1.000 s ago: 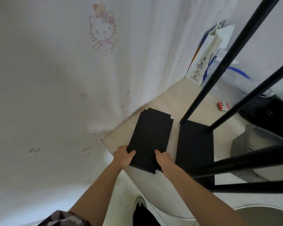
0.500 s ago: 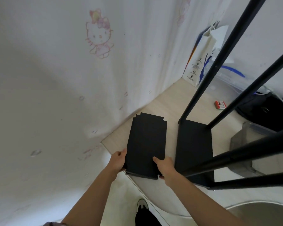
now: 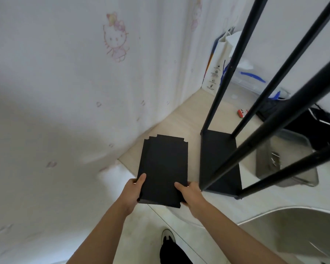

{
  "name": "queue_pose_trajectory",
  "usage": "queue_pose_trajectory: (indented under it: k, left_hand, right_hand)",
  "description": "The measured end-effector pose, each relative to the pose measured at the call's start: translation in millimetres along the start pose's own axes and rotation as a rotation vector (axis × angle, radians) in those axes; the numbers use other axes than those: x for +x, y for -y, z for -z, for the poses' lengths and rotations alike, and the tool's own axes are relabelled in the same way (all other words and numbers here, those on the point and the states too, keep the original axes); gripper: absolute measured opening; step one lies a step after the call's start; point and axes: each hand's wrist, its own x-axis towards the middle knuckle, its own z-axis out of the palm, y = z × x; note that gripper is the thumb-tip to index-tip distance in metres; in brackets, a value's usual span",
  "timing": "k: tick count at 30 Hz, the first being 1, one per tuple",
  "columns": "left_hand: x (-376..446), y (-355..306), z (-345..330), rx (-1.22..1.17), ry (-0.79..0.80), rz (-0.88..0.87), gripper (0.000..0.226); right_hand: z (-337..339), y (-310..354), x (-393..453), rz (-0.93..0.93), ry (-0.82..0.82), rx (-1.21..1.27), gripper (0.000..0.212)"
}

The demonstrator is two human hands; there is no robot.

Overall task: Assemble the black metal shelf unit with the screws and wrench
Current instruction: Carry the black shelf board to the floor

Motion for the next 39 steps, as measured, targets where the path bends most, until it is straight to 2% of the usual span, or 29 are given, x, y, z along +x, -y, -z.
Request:
queue_pose_trajectory:
  k: [9, 21, 31, 34, 37, 39]
  left_hand:
    - [-71.1, 37.7, 15.0, -0.053, -0.023, -0.029, 0.044]
    - [-150.9, 106.6, 1.9, 0.042, -0.023, -0.104, 0.049]
    - [-208.3, 166.3, -65.7, 0.146, 0.099, -0.118, 0.042]
    - [-229.9, 188.5, -98.2, 0.211, 0.161, -0.162, 0.049]
    - [-255.5, 210.8, -132.7, 0.24, 0.254, -0.181, 0.067]
    - [-274.1, 225.4, -157.9, 0.276, 0.324, -0.193, 0.068]
  right_hand:
    - [-0.3, -59.9, -60.8, 0.059, 0.003, 0.09, 0.045]
    - [22.5, -156.4, -131.4, 0.055, -0.012, 0.17, 0.041]
    - [91.9, -251.2, -190.6, 0.146, -0.125, 0.248, 0.054]
    - [123.7, -288.4, -211.6, 0.159, -0.169, 0.333, 0.054]
    - [157.4, -328.8, -235.5, 0.159, -0.206, 0.439, 0.051]
    - [179.7, -358.9, -250.9, 0.152, -0.241, 0.504, 0.05]
